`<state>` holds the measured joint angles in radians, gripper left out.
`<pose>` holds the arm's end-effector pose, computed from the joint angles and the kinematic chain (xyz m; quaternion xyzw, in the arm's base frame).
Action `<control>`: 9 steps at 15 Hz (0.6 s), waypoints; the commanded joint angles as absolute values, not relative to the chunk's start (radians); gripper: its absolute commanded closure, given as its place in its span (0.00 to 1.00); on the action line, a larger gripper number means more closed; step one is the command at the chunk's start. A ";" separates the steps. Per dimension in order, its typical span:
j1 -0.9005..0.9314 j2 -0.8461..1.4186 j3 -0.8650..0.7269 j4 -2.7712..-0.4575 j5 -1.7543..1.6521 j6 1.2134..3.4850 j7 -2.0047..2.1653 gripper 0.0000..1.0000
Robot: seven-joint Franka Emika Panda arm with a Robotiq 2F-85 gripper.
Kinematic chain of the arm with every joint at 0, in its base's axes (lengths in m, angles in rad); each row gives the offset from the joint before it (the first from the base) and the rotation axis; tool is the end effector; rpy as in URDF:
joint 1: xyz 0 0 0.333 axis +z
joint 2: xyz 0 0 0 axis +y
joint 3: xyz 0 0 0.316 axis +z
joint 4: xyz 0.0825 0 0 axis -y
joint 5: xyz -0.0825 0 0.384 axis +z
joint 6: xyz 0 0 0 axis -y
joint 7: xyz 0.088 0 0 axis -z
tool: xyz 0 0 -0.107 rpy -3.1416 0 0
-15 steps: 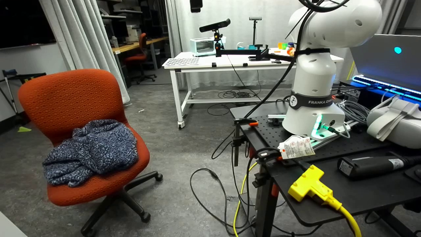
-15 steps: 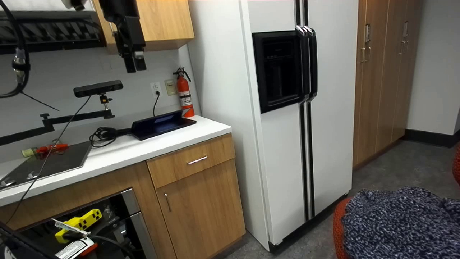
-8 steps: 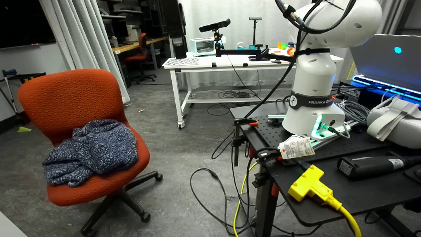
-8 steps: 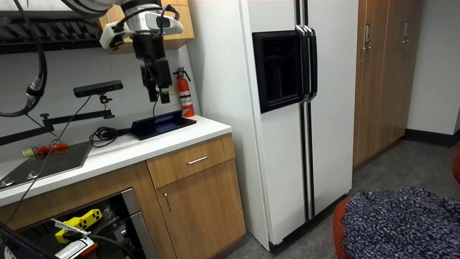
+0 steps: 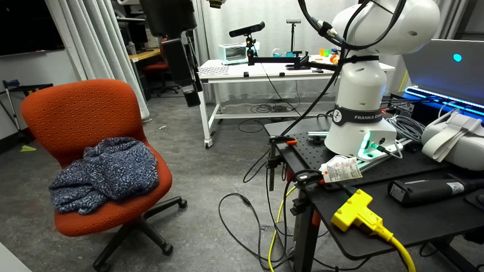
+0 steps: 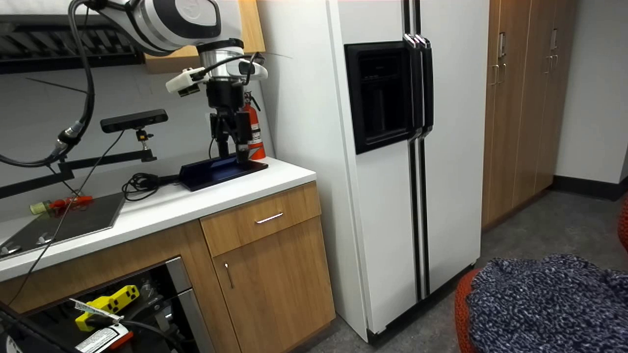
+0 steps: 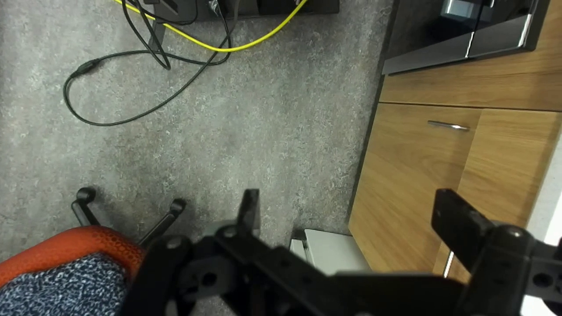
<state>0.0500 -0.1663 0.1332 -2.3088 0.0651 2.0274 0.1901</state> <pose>0.4632 0.0903 0.4028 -0.9979 0.0210 0.0602 0.0063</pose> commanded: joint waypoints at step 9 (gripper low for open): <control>0.058 0.065 0.101 -2.250 0.102 2.248 0.092 0.00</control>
<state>0.0500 -0.0412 0.1207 -2.3039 0.0624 2.1563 0.1525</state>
